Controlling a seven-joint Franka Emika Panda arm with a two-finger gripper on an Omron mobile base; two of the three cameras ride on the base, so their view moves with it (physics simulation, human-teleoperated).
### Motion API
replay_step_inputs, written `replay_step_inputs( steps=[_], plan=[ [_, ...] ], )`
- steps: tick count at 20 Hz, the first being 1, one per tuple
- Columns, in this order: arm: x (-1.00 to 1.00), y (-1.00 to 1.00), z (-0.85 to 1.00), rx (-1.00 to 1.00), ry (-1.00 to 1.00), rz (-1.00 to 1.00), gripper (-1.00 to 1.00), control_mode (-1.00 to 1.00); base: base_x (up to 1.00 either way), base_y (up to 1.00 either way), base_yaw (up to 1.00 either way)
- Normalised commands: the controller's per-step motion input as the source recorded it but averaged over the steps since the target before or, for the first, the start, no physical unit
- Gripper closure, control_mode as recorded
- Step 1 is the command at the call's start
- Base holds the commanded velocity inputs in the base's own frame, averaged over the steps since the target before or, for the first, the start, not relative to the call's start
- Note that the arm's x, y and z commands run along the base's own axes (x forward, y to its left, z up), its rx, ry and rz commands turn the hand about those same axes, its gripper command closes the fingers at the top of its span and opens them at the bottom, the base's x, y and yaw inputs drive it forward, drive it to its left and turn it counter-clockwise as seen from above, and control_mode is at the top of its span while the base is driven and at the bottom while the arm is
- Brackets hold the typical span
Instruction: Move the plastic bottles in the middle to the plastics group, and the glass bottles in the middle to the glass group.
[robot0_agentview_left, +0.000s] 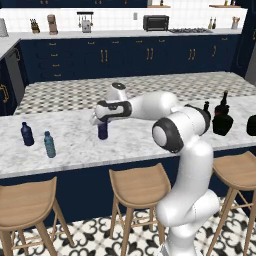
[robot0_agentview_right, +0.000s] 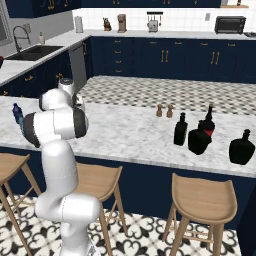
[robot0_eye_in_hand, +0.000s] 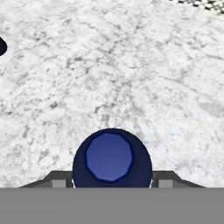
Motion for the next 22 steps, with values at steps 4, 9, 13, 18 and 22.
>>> replay_step_inputs(
  steps=[4, 9, 13, 18, 22],
  plan=[
    [-0.28, 0.76, 0.19, 0.0, -0.03, 0.32, 1.0, -1.0, 0.0, 0.0, 0.0],
    [-0.23, 0.93, 0.06, 0.0, -0.05, 0.32, 1.0, -1.0, 0.0, 0.0, 0.0],
    [-0.37, 0.62, 0.0, 0.0, -0.03, 0.26, 1.0, -1.0, 0.0, 0.0, 0.0],
    [-0.1, 0.2, 0.0, 0.0, -0.1, 0.13, 1.0, -1.0, 0.0, 0.0, 0.0],
    [0.0, 0.08, 0.0, -0.01, 0.0, 0.02, 1.0, -1.0, 0.0, 0.0, 0.0]
  ],
)
